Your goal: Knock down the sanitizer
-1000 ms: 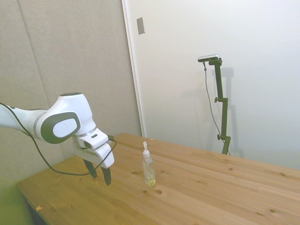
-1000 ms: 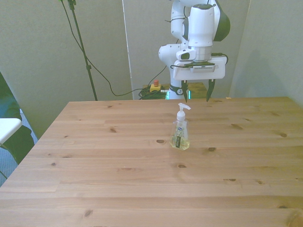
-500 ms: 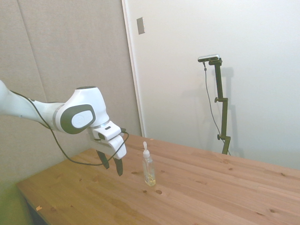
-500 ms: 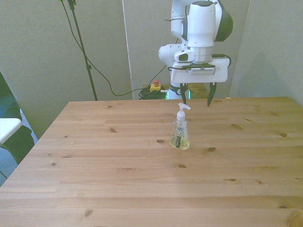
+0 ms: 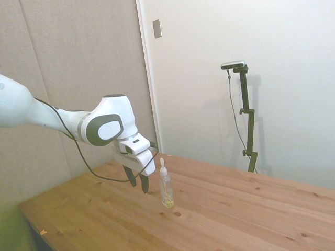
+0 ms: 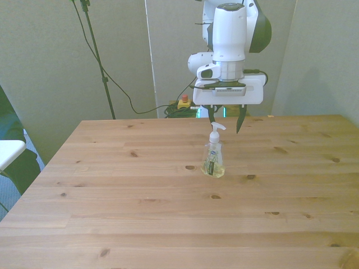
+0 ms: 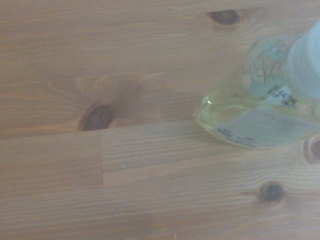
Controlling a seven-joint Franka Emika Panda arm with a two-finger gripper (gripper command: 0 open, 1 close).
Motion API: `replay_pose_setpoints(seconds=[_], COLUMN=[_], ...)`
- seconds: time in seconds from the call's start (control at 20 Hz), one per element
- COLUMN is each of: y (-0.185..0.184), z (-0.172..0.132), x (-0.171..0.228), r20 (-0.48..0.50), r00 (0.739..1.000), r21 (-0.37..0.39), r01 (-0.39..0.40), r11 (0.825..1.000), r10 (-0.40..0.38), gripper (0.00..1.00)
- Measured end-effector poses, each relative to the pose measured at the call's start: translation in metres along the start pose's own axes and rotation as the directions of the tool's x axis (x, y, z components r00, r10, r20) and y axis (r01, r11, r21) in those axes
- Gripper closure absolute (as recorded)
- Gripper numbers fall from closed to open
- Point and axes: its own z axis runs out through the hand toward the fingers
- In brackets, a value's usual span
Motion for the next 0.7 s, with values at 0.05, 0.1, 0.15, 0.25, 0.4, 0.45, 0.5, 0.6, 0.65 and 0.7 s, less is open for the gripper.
replay_pose_setpoints(seconds=[0.05, 0.1, 0.15, 0.25, 0.4, 0.45, 0.5, 0.6, 0.65, 0.7], y=[-0.002, -0.003, -0.005, -0.008, -0.013, -0.016, -0.018, -0.024, -0.027, -0.029], z=[0.001, 0.003, 0.004, 0.009, 0.017, 0.02, 0.023, 0.028, 0.029, 0.029], x=[0.002, 0.005, 0.008, 0.015, 0.024, 0.027, 0.029, 0.036, 0.041, 0.046], r20=[0.0, 0.0, 0.0, 0.002, 0.007, 0.009, 0.01, 0.009, 0.008, 0.004], r00=[1.0, 1.0, 1.0, 1.0, 0.999, 0.999, 0.998, 0.997, 0.997, 0.996], r21=[-0.001, -0.004, -0.006, -0.009, -0.017, -0.019, -0.021, -0.024, -0.023, -0.02], r01=[-0.003, -0.008, -0.014, -0.028, -0.048, -0.053, -0.059, -0.072, -0.08, -0.091], r11=[1.0, 1.0, 1.0, 1.0, 0.999, 0.998, 0.998, 0.997, 0.997, 0.996], r10=[0.003, 0.008, 0.014, 0.028, 0.048, 0.053, 0.059, 0.072, 0.08, 0.091], gripper=[1.0, 1.0, 1.0, 1.0, 1.0, 1.0, 1.0, 1.0, 1.0, 1.0])
